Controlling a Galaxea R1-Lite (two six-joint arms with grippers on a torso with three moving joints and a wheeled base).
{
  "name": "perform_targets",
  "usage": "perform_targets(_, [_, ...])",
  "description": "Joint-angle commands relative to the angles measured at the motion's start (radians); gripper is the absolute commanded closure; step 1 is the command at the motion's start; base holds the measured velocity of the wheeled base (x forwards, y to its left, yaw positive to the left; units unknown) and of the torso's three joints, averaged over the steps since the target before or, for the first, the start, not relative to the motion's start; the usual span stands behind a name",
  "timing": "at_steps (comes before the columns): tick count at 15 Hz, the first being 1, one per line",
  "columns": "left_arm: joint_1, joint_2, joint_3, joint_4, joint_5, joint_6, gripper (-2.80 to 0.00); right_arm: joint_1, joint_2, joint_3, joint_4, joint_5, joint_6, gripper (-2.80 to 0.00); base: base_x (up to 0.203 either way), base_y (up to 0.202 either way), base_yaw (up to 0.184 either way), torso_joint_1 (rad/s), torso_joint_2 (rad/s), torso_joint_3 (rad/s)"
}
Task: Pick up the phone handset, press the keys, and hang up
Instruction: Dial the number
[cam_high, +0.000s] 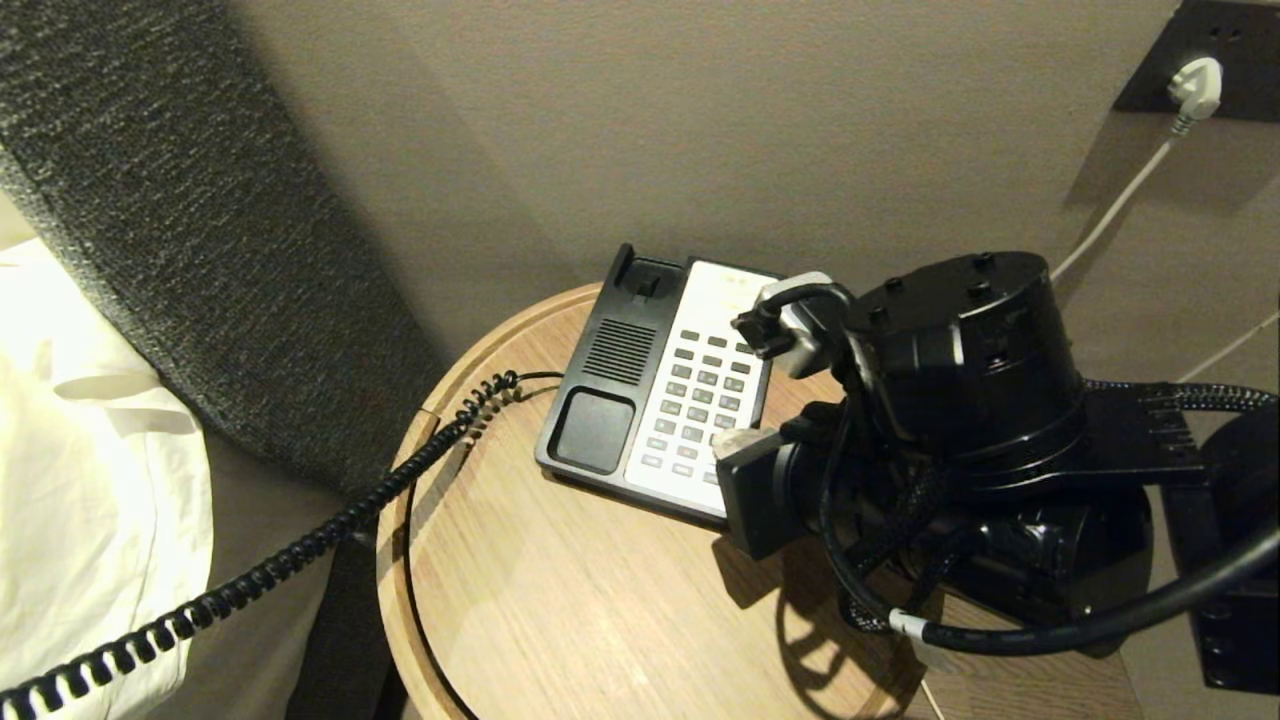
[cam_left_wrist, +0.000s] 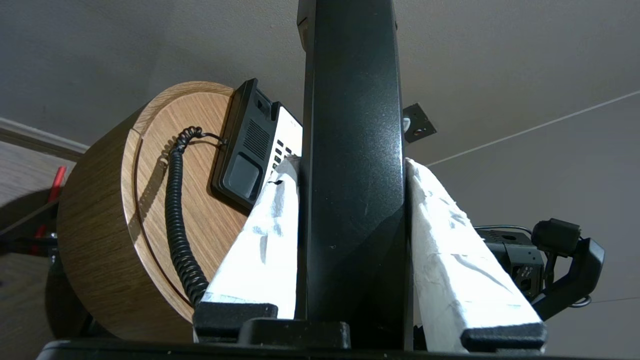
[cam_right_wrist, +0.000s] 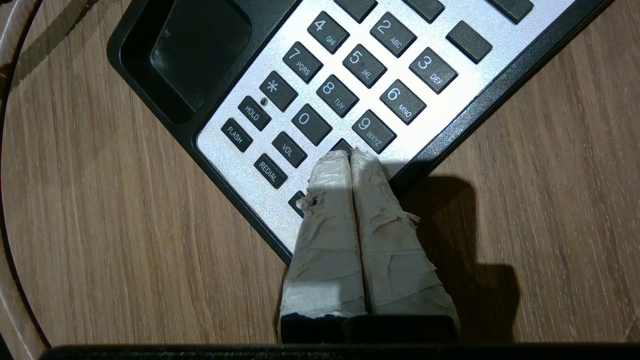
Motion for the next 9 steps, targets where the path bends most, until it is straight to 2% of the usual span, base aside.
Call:
perform_targets(1, [0.000,0.000,-0.002,0.002,0.002,-0.004,0.00,0.002,-0.002,0.001,0.002,-0.003,0.001,0.00,0.000,0.000,0.000,0.000,0.00,0.000])
perform_targets(9, [0.001,-0.012,0.014,0.003,0.002,-0.006,0.00,0.006,-0.031,-0.008,0.018,-0.002,-0.001,0.00,0.000,0.000,0.000,0.000,0.00,0.000])
